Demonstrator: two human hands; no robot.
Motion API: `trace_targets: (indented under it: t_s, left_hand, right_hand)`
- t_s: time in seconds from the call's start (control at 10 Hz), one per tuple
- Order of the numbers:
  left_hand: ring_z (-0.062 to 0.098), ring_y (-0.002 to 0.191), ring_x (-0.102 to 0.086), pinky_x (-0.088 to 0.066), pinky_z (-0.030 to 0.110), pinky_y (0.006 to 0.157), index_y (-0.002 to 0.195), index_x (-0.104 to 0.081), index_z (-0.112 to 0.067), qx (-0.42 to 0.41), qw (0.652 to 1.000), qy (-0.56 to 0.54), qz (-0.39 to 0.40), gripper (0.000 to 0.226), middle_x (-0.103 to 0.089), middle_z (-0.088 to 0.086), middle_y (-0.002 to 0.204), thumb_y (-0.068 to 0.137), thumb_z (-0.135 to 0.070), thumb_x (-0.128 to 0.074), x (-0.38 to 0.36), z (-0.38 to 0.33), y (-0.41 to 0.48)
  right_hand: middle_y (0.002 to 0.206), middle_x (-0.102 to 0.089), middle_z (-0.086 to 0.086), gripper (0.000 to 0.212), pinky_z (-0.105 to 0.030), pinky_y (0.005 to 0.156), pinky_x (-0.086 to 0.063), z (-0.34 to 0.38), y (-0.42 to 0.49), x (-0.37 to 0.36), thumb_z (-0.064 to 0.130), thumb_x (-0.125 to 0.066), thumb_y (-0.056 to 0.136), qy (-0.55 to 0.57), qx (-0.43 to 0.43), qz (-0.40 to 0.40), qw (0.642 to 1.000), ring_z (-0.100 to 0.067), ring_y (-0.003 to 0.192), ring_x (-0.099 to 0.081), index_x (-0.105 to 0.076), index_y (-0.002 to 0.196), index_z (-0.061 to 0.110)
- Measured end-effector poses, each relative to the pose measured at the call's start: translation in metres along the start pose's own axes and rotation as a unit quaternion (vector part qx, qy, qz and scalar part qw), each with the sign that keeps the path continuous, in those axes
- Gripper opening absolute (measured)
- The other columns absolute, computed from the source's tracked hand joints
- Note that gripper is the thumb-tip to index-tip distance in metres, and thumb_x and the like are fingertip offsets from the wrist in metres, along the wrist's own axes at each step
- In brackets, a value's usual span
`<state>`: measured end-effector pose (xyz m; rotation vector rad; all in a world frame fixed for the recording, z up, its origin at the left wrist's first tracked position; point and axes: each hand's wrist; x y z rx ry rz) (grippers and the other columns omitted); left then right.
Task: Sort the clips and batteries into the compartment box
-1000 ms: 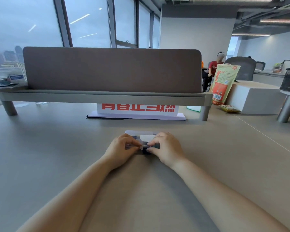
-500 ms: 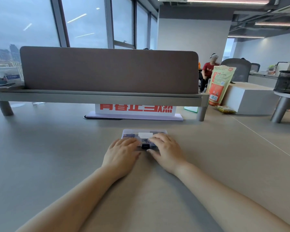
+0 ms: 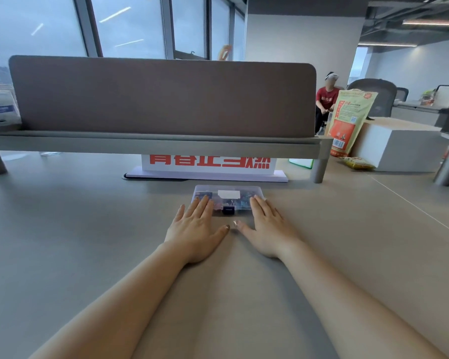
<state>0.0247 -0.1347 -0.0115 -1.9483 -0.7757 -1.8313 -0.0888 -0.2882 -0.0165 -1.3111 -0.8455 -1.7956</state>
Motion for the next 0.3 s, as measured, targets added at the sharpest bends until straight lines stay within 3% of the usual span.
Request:
trace_targets:
  t_s: [0.2,0.3]
  left_hand:
    - [0.01,0.142,0.02,0.009,0.037,0.119,0.149,0.014,-0.022,-0.007,0.999,-0.026,-0.027,0.075,0.019,-0.005,0.157,0.093,-0.062,-0.016,0.001,0.001,-0.006]
    - [0.012,0.144,0.015,0.008,0.036,0.118,0.149,0.011,-0.024,-0.025,0.994,-0.047,-0.092,0.077,0.015,-0.006,0.158,0.093,-0.059,-0.027,0.022,0.009,-0.011]
  right_hand:
    - [0.159,0.016,0.005,0.081,-0.04,0.12,-0.004,0.0,-0.005,0.002,0.065,-0.029,0.09,0.045,0.014,-0.03,0.998,-0.019,0.147,0.011,0.002,0.151,0.022]
    - [0.159,-0.011,-0.004,0.07,-0.038,0.118,-0.013,-0.01,0.0,0.018,0.057,-0.044,0.09,0.107,0.042,-0.164,0.98,-0.024,0.146,-0.009,-0.027,0.147,0.018]
Point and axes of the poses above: each hand's wrist, its own y-axis towards the middle knuckle, its own x-axis out of the back of the hand, z = x × y
